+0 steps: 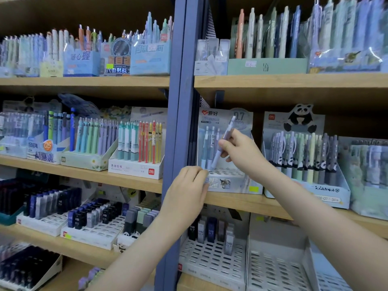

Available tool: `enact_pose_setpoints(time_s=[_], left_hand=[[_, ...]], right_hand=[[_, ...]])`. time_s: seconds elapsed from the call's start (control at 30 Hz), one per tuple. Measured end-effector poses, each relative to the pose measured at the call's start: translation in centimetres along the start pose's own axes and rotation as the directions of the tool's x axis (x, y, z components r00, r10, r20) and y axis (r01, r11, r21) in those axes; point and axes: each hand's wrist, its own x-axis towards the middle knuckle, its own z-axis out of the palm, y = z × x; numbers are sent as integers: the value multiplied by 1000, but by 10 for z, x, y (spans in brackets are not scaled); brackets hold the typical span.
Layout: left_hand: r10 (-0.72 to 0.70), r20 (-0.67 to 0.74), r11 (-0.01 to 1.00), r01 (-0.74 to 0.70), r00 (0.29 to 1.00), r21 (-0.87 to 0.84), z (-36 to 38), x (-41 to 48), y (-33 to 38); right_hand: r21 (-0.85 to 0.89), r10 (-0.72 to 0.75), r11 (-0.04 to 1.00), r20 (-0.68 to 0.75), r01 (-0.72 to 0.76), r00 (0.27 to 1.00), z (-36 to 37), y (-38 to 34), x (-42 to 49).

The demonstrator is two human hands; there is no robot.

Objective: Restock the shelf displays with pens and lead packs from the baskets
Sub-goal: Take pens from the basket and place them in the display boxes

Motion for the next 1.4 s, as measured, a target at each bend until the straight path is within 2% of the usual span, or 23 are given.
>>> enact_pose_setpoints(time_s=[0.27, 0.4, 0.53, 0.63, 0.87, 0.93, 1.0, 1.07, 1.1, 1.27, 1.4], left_hand=[[131, -72, 990, -134, 989, -43, -4, 2, 7], [176, -48, 981, -179, 983, -73, -8, 4, 5], [217, -49, 975, -214, 975, 58, -13, 7, 0], [178, -42, 972, -169, 983, 161, -15, 5, -8], [183, 36, 964, -187, 982, 189, -11, 1, -19], [189, 60, 961, -198, 980, 196, -11, 1, -20], [183, 89, 958, -198, 979, 210, -12, 2, -23], [163, 105, 957, -183, 981, 223, -14, 4, -27], [160, 113, 955, -183, 981, 232, -15, 6, -29], [173, 151, 937, -210, 973, 279, -12, 7, -33], [185, 142, 928, -220, 973, 300, -9, 6, -35]], right_hand=[[-149, 54, 988, 130, -34, 990, -1, -4, -4], [-174, 57, 984, 140, -32, 989, 0, -7, -4], [-220, 64, 975, 122, -36, 990, 9, -4, -3], [-178, 97, 981, 87, -80, 991, 15, 2, -3], [-185, 126, 976, 62, -112, 990, 16, 5, -1], [-157, 83, 984, 7, -81, 997, 13, 2, -3], [-195, -72, 979, -91, 53, 993, 7, -5, -2], [-352, -229, 918, -93, 183, 969, 2, -11, 7], [-427, -253, 880, -58, 205, 966, 0, -14, 14], [-706, -146, 685, 112, 182, 983, 2, -22, 44], [-716, -118, 669, 165, 201, 979, 1, -31, 50]])
